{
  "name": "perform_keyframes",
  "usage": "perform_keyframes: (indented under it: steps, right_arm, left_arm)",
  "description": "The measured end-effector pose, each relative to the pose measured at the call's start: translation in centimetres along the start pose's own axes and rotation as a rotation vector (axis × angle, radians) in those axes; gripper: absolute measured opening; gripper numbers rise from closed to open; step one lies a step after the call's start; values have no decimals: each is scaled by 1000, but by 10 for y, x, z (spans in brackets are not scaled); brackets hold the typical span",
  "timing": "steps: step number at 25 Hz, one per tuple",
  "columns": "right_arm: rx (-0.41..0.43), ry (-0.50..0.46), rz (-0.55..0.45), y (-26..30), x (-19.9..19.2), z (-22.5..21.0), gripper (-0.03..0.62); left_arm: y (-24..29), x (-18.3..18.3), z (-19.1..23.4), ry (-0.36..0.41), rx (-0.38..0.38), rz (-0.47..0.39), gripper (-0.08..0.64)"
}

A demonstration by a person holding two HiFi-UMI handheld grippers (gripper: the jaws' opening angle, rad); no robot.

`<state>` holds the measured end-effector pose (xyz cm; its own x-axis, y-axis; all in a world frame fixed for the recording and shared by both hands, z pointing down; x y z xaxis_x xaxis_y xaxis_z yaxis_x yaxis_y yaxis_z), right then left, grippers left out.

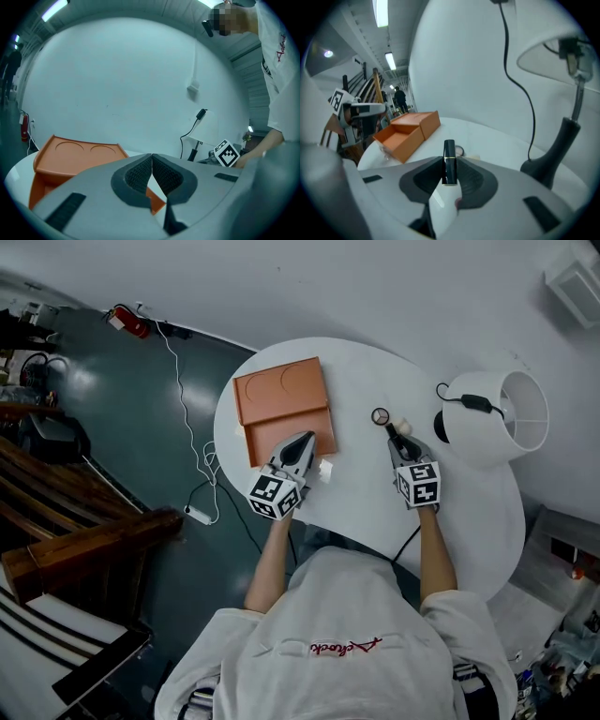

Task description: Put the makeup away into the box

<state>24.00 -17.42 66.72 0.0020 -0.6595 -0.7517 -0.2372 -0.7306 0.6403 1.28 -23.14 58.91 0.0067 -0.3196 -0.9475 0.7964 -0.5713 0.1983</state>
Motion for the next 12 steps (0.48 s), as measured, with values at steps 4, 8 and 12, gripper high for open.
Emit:
perform_keyframes:
  steps: [4, 8, 12]
  right_arm:
    - [52, 25, -170, -11, 52, 25, 106]
    - [97, 0, -279, -20, 95, 53, 106]
    - [133, -42, -332, -24, 124, 84, 106]
  left_arm:
    - [-15, 17, 6, 22, 33, -40, 11]
    - [-35, 40, 10, 54, 66, -89, 11]
    - [-63, 70, 19, 95, 109, -143, 9]
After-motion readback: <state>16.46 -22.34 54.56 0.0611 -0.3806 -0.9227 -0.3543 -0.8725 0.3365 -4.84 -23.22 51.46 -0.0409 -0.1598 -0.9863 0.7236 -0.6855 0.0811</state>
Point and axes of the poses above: the fingertips, and each gripper's own axes: y forward along the fingers, z to its left, x out of its top, the point moved 3 cm from there along -y, backward along the fingers, and after that the axes turned 5 degrees about y, right-handed, at the moved point
